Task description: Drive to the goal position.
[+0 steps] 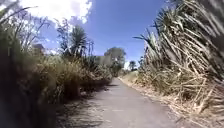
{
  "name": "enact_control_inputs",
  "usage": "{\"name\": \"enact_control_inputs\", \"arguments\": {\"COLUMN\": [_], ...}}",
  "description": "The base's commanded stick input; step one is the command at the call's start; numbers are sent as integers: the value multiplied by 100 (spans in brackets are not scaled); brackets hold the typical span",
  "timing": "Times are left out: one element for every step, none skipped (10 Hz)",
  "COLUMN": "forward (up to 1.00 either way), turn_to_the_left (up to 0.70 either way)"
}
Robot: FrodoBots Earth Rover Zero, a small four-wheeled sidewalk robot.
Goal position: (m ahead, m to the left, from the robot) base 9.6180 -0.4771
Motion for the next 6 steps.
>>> {"name": "enact_control_inputs", "arguments": {"forward": [70,70,70,70,70,70], "turn_to_the_left": [0,0,0,0,0,0]}}
